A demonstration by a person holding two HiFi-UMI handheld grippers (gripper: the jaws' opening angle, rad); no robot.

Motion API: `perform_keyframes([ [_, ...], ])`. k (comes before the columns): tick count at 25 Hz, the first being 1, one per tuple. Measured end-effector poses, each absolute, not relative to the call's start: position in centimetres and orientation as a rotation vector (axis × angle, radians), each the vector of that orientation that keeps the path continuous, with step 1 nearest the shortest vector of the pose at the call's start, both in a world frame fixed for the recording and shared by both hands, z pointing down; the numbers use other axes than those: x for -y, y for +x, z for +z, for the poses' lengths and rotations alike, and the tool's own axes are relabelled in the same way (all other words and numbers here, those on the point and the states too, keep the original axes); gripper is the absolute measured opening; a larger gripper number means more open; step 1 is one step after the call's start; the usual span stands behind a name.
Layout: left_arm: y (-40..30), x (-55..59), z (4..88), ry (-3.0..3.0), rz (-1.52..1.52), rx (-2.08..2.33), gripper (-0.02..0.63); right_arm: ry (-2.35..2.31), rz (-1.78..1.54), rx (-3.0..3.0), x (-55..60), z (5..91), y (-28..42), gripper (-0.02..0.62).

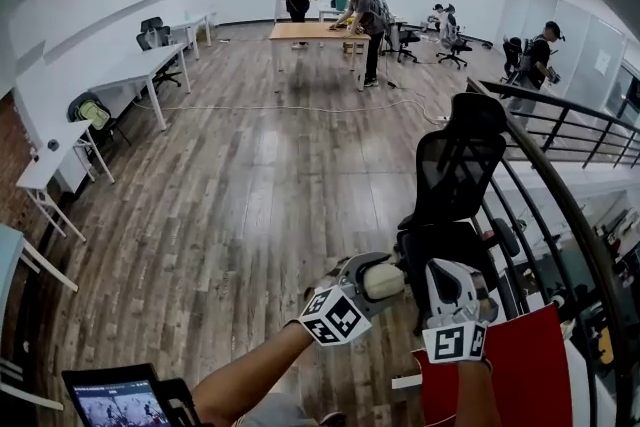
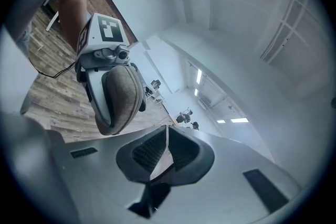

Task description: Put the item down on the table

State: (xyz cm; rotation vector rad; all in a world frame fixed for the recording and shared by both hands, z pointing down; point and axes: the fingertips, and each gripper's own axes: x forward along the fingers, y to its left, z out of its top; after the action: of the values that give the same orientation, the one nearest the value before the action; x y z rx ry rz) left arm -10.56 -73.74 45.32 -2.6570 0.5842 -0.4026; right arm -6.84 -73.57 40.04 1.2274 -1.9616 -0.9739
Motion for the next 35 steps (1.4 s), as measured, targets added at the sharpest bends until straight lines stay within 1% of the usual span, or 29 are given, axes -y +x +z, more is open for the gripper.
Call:
perform_keyframes([
  [5, -9.5, 79.0, 46.8, -2.673, -0.399, -0.517, 0.307, 1.253, -0.924, 1.935, 78.6, 42.1, -6.0, 0.006],
  [9, -9.1, 82.9, 46.1, -2.695, -0.371, -0.438, 0.307, 1.292, -0.879, 1.881, 82.3, 41.3, -5.6, 0.006],
  [20, -12.0, 92.3, 45.2, -2.717, -0.265, -0.267, 0.307, 1.387, -0.847, 1.74, 91.1, 39.9, -9.1, 0.006],
  [28, -11.1, 94.2, 45.4, -2.731, -0.227, -0.192, 0.307, 1.412, -0.813, 1.69, 93.0, 40.2, -8.6, 0.006],
  [35, -9.9, 97.1, 47.1, -2.741, -0.262, -0.191, 0.307, 1.409, -0.803, 1.713, 96.0, 41.4, -7.4, 0.006],
])
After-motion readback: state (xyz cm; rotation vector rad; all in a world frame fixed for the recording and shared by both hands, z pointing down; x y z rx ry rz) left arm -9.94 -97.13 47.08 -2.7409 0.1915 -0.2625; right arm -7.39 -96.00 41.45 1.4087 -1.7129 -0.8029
